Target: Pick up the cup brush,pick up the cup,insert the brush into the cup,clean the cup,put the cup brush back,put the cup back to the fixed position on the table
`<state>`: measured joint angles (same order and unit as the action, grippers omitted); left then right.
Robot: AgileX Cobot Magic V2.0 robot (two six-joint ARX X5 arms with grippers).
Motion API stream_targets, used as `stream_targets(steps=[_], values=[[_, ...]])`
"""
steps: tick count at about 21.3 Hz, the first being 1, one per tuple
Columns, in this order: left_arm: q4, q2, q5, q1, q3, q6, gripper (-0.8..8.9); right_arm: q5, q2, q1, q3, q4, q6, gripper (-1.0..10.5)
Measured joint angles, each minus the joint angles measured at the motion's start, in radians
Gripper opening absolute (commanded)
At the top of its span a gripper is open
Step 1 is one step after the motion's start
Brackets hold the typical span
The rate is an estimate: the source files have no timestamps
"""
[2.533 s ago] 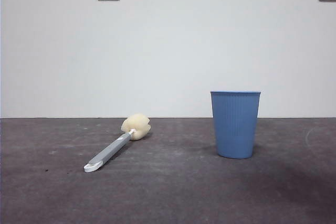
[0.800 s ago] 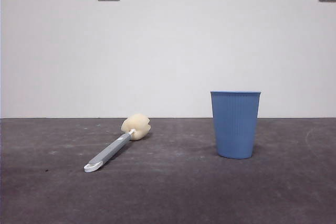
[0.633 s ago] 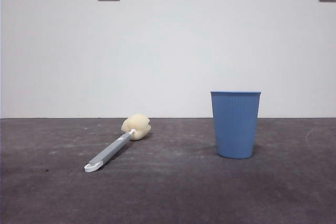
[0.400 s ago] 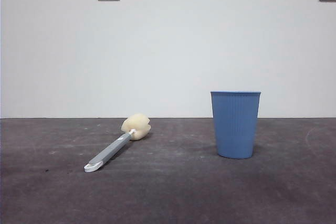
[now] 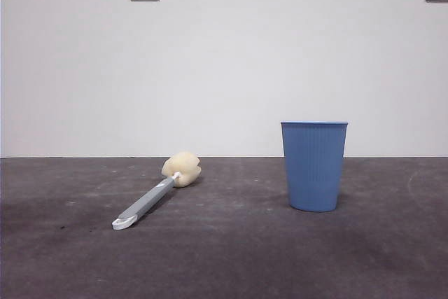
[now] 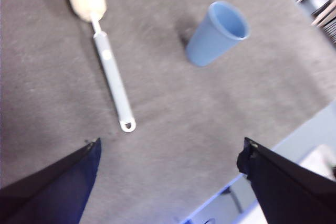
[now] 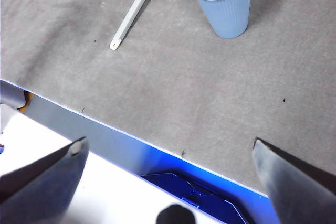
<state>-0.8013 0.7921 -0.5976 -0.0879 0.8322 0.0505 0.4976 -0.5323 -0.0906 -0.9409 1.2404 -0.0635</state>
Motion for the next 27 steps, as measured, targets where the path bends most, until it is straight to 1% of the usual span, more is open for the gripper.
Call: stream_targets(steps=[7, 10, 13, 17, 20, 23, 26, 27], values=[[0.191, 0.209, 0.251, -0.234, 0.0, 0.074, 4.45, 0.0, -0.016, 0.0, 0.0, 0.0, 0.0, 5.4], [0.313, 0.356, 0.408, -0.361, 0.004, 0.129, 4.44, 0.0, -0.023, 0.0, 0.0, 0.0, 0.001, 5.4], [0.404, 0.497, 0.526, -0.43, 0.006, 0.174, 4.39, 0.0, -0.024, 0.0, 0.0, 0.0, 0.001, 5.4], [0.511, 0.663, 0.583, -0.467, 0.006, 0.206, 4.39, 0.0, -0.025, 0.0, 0.0, 0.0, 0.003, 5.4], [0.549, 0.757, 0.621, -0.48, 0.006, 0.212, 4.39, 0.0, -0.028, -0.001, 0.0, 0.0, 0.004, 5.4], [0.553, 0.817, 0.653, -0.481, 0.006, 0.221, 4.39, 0.0, -0.029, -0.001, 0.0, 0.0, 0.004, 5.4], [0.557, 0.828, 0.69, -0.483, 0.006, 0.229, 4.32, 0.0, -0.029, -0.001, 0.0, 0.0, 0.004, 5.4], [0.557, 0.828, 0.696, -0.485, 0.006, 0.231, 3.68, 0.0, -0.029, -0.001, 0.0, 0.0, 0.004, 5.4]])
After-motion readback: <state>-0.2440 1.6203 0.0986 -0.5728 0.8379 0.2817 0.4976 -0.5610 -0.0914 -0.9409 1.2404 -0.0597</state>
